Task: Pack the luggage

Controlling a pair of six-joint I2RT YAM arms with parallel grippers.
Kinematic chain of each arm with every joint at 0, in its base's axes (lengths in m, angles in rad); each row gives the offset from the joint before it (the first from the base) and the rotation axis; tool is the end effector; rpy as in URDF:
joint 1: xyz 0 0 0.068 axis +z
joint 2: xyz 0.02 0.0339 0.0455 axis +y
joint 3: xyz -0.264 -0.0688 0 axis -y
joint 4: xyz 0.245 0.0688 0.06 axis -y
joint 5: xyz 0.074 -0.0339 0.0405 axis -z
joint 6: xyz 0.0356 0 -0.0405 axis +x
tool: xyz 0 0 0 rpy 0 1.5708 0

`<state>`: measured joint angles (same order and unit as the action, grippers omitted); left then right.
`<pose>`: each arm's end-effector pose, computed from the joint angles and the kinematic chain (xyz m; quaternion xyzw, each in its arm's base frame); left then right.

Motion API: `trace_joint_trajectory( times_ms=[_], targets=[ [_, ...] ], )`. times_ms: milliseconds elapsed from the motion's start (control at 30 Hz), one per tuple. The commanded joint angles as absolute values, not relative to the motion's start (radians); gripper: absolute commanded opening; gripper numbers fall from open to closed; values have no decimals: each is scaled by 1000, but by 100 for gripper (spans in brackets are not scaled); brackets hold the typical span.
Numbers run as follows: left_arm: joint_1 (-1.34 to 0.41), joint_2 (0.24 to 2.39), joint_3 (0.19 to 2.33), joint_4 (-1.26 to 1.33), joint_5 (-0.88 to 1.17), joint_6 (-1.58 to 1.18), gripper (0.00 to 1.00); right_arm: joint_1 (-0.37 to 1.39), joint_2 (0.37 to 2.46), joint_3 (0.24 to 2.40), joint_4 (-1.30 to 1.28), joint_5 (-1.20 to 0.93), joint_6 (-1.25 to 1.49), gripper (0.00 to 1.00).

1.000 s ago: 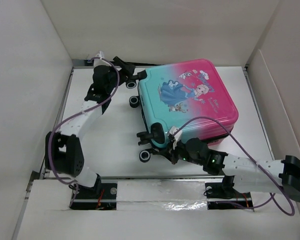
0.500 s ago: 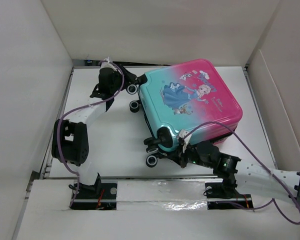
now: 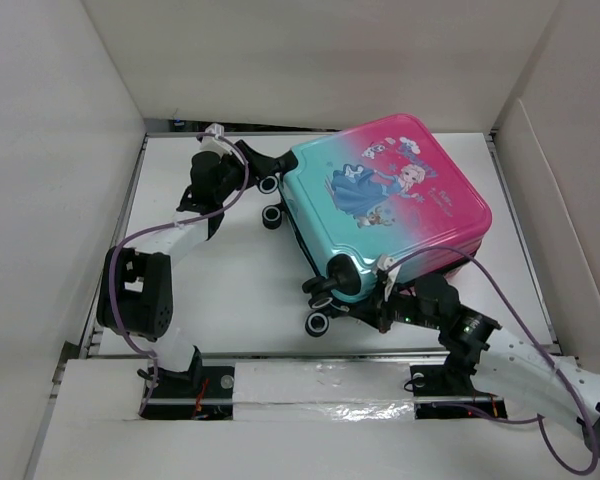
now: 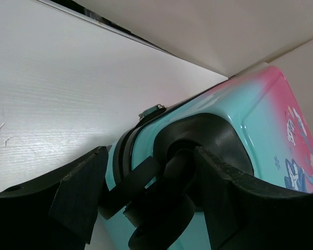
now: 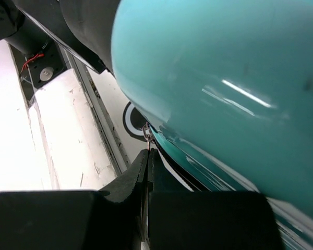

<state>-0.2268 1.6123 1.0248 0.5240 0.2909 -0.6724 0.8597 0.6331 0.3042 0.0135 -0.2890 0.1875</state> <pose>0.3641 -0.0945 0.2846 -0.0627 0.7256 -0.3894 0.5639 0.0975 0.1288 0.2138 -0.3440 0.7282 0.3915 0.4450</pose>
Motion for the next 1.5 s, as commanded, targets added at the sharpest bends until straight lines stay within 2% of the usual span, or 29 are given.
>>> trace_joint_trajectory(
  times_ms=[0,133,300,600,633,767,1000,1167,1233,1267,1367,1433,1467],
  targets=[
    [-249,1555,965,555,460,-669,63,776,627,305,74,-253,169,0],
    [-249,1562,963,595,506,-661,61,701,615,304,66,-287,170,0],
    [-249,1588,983,626,586,-643,52,646,592,288,75,-334,176,0],
    [-249,1634,1029,629,687,-600,50,598,626,316,77,-365,161,0],
    [-249,1643,1032,629,701,-601,51,589,627,318,78,-365,160,0],
    [-249,1681,1028,638,750,-614,69,580,630,330,77,-374,152,0],
    [-249,1700,1012,627,758,-621,81,580,641,331,74,-391,144,0],
    [-216,1726,985,699,785,-693,79,580,630,327,71,-397,144,0],
    [-206,1730,957,800,801,-748,74,580,627,327,71,-402,144,0],
    [-206,1741,957,814,813,-759,67,580,627,327,71,-403,144,0],
    [-196,1759,979,853,819,-779,63,580,626,327,74,-410,143,0],
    [-196,1766,1018,842,816,-769,63,580,632,325,81,-414,141,0],
    [-196,1769,1034,827,802,-759,68,580,635,325,83,-422,141,0]
  ],
)
